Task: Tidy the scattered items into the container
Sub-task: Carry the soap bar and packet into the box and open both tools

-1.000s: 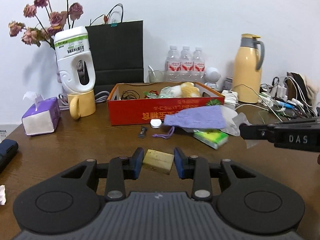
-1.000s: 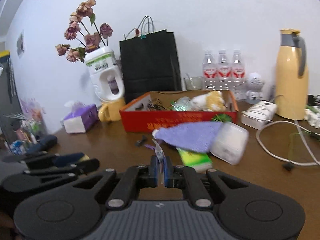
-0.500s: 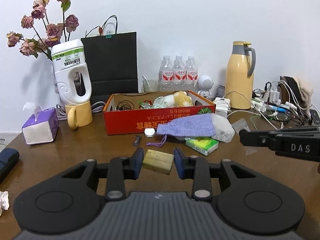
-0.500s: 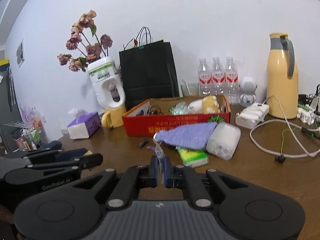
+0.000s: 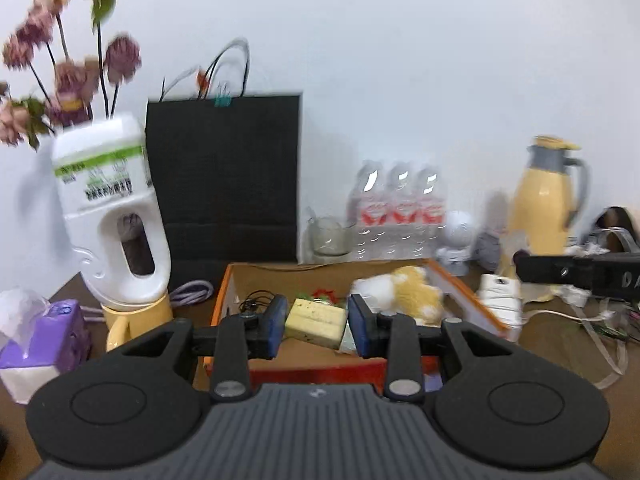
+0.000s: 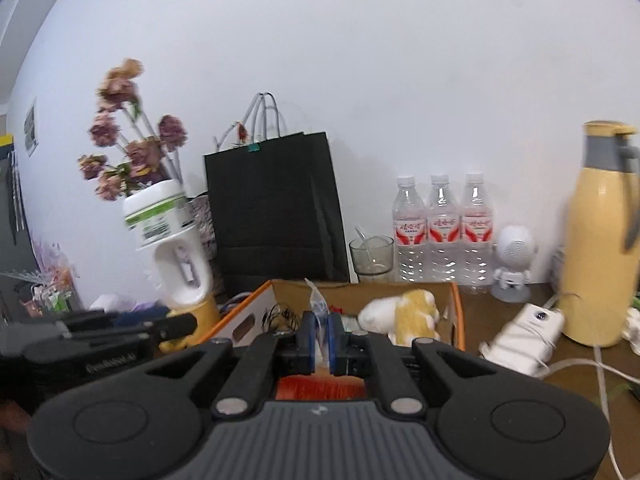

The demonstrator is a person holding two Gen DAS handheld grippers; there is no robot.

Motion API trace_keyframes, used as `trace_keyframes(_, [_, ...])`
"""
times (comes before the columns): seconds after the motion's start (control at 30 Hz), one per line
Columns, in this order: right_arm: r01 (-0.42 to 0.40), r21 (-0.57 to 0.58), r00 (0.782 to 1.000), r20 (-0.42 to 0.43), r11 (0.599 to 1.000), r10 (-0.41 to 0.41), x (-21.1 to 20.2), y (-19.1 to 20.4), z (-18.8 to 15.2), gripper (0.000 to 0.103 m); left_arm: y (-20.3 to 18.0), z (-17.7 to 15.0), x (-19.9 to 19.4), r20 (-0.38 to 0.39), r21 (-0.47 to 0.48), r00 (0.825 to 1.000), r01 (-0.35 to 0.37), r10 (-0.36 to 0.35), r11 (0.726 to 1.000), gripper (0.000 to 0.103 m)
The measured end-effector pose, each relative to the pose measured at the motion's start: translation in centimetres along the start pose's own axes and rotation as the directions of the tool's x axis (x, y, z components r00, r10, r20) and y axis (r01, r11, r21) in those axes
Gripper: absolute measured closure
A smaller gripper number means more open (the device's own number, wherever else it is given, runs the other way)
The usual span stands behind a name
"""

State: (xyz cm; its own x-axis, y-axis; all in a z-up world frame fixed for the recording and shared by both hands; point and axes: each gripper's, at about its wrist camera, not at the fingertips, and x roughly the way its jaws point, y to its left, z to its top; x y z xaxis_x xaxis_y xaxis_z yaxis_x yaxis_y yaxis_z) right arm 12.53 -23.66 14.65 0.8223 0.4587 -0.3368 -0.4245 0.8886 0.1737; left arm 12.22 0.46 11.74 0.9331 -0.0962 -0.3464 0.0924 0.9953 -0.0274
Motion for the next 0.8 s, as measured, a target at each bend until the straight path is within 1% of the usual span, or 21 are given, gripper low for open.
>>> trace_keyframes(0.1, [0.002,0.043,0.996,-0.085,0.999,0.002,5.3,-2.1,1.6,0.098,1.1,1.3,5.3,-0.101,-0.06,0.994,0.024,-0.03,0.998,0.069])
trace_keyframes(0.17, [0.014,0.066,0.987,-0.162,0.998,-0.004,8.9,-3.5,2.2,0.098,1.6,2.2,9.0,-0.188,-0.115,0.98,0.035,-0.056,0.993,0.069])
trace_keyframes(0.2, [0.03,0.084,0.98,-0.199,0.996,-0.012,11.0,-4.3,2.5,0.098,1.7,2.7,10.8,-0.234,-0.14,0.97,0.033,-0.065,0.99,0.069])
trace_keyframes(0.23, [0.039,0.095,0.968,-0.251,0.995,-0.014,13.1,-5.0,2.8,0.098,1.7,3.0,12.6,-0.281,-0.159,0.957,0.03,-0.075,0.987,0.069])
trace_keyframes(0.27, [0.045,0.115,0.958,-0.285,0.992,-0.01,14.6,-5.6,2.8,0.098,1.6,3.2,14.2,-0.322,-0.161,0.943,0.036,-0.087,0.986,0.069])
trace_keyframes(0.3, [0.056,0.142,0.943,-0.332,0.988,-0.006,16.5,-6.4,3.0,0.098,1.4,3.5,15.7,-0.356,-0.164,0.93,0.035,-0.093,0.986,0.069])
trace_keyframes(0.33, [0.067,0.151,0.927,-0.375,0.986,-0.006,18.1,-6.8,3.1,0.098,1.1,3.6,17.1,-0.398,-0.159,0.913,0.029,-0.09,0.987,0.069])
trace_keyframes(0.37, [0.081,0.164,0.915,-0.403,0.983,-0.008,19.2,-7.2,3.0,0.098,1.0,3.7,18.4,-0.429,-0.155,0.9,0.012,-0.078,0.988,0.069])
trace_keyframes(0.4, [0.095,0.176,0.899,-0.439,0.98,-0.008,20.5,-7.5,2.9,0.098,1.0,3.7,19.4,-0.455,-0.153,0.888,-0.009,-0.062,0.988,0.069])
trace_keyframes(0.43, [0.101,0.176,0.884,-0.468,0.979,-0.006,21.5,-7.6,2.9,0.098,1.0,3.6,20.5,-0.489,-0.144,0.871,-0.022,-0.052,0.989,0.069])
trace_keyframes(0.5, [0.117,0.163,0.853,-0.522,0.98,-0.015,23.6,-7.6,2.8,0.098,1.2,2.9,22.0,-0.536,-0.129,0.844,-0.053,-0.025,0.99,0.069])
trace_keyframes(0.57, [0.127,0.149,0.831,-0.555,0.981,-0.023,24.9,-7.4,2.5,0.098,1.1,2.4,22.9,-0.565,-0.098,0.825,-0.069,0.002,0.993,0.069])
trace_keyframes(0.6, [0.136,0.131,0.819,-0.573,0.982,-0.037,25.6,-7.2,2.3,0.098,1.1,2.2,23.3,-0.579,-0.088,0.815,-0.077,0.012,0.993,0.068])
trace_keyframes(0.63, [0.144,0.112,0.811,-0.583,0.983,-0.052,25.9,-7.0,2.3,0.097,1.1,2.3,24.0,-0.593,-0.085,0.805,-0.087,0.02,0.993,0.068])
trace_keyframes(0.7, [0.16,0.068,0.791,-0.606,0.985,-0.087,26.8,-6.5,2.0,0.096,1.3,2.2,24.5,-0.605,-0.097,0.796,-0.105,0.025,0.99,0.068])
trace_keyframes(0.73, [0.165,0.059,0.786,-0.611,0.985,-0.095,27.0,-6.3,1.9,0.092,1.3,2.3,24.6,-0.61,-0.099,0.792,-0.095,0.015,0.99,0.068])
trace_keyframes(0.8, [0.174,0.055,0.777,-0.621,0.983,-0.103,27.3,-6.1,2.0,0.088,0.9,2.8,24.6,-0.62,-0.094,0.785,-0.065,-0.007,0.993,0.062])
